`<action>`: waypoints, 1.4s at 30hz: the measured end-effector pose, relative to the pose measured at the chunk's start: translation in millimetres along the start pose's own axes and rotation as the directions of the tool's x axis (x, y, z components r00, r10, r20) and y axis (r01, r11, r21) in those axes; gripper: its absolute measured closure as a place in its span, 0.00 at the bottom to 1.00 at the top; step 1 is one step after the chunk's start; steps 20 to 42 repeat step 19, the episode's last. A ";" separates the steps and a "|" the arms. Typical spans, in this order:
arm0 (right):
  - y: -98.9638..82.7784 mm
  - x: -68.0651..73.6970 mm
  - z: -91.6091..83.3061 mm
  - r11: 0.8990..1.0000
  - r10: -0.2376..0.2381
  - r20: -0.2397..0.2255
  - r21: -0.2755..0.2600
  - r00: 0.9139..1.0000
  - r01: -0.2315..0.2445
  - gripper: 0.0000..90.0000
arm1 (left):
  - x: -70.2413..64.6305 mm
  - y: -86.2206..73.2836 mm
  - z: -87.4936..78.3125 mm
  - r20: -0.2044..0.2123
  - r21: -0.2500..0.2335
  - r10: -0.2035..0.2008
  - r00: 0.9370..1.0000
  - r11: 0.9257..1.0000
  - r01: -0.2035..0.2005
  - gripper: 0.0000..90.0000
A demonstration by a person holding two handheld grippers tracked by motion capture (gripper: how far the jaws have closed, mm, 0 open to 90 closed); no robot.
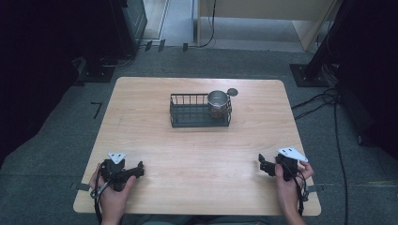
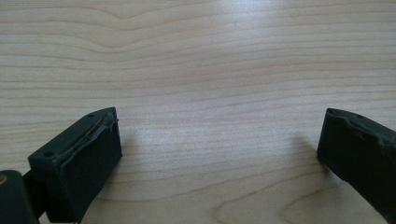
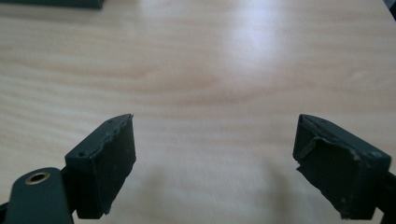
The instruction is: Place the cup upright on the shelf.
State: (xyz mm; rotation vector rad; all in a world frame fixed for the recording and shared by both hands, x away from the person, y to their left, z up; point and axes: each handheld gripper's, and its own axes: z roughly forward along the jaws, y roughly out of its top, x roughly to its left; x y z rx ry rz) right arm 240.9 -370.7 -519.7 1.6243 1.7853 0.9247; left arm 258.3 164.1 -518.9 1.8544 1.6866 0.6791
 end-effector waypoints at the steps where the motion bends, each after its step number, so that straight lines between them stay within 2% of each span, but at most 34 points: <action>1: -4.1 -1.8 -1.9 1.000 0.006 0.006 0.012 1.000 -0.006 0.14 | 0.0 0.0 0.0 0.000 0.000 0.000 1.000 1.000 0.000 0.00; 3: -7.8 -5.0 -8.7 1.000 0.001 0.018 0.012 1.000 -0.001 0.14 | 0.0 0.0 0.0 0.000 -0.001 0.000 1.000 1.000 0.000 0.00; 6: -13.5 -8.8 -14.7 0.999 0.002 0.036 0.039 0.999 -0.003 0.14 | 0.5 -0.1 -0.1 0.003 -0.001 0.001 1.000 1.000 -0.001 0.00; 11: -22.1 -11.1 -21.3 0.997 -0.022 0.076 0.077 0.997 0.016 0.12 | 0.6 -0.3 -0.2 0.005 -0.001 0.006 1.000 1.000 -0.006 0.00; 14: -24.7 -16.1 -24.1 0.996 0.018 0.062 0.091 0.998 -0.023 0.10 | 0.5 -0.4 -0.2 0.005 -0.001 0.005 1.000 1.000 -0.005 0.00; 19: -24.6 -17.1 -22.9 0.993 0.027 0.075 0.112 0.997 -0.035 0.01 | 0.5 -0.4 -0.2 0.005 -0.001 0.005 1.000 1.000 -0.005 0.00; 42: -24.6 -17.1 -22.9 0.993 0.027 0.075 0.112 0.997 -0.035 0.01 | 0.5 -0.4 -0.2 0.005 -0.001 0.005 1.000 1.000 -0.005 0.00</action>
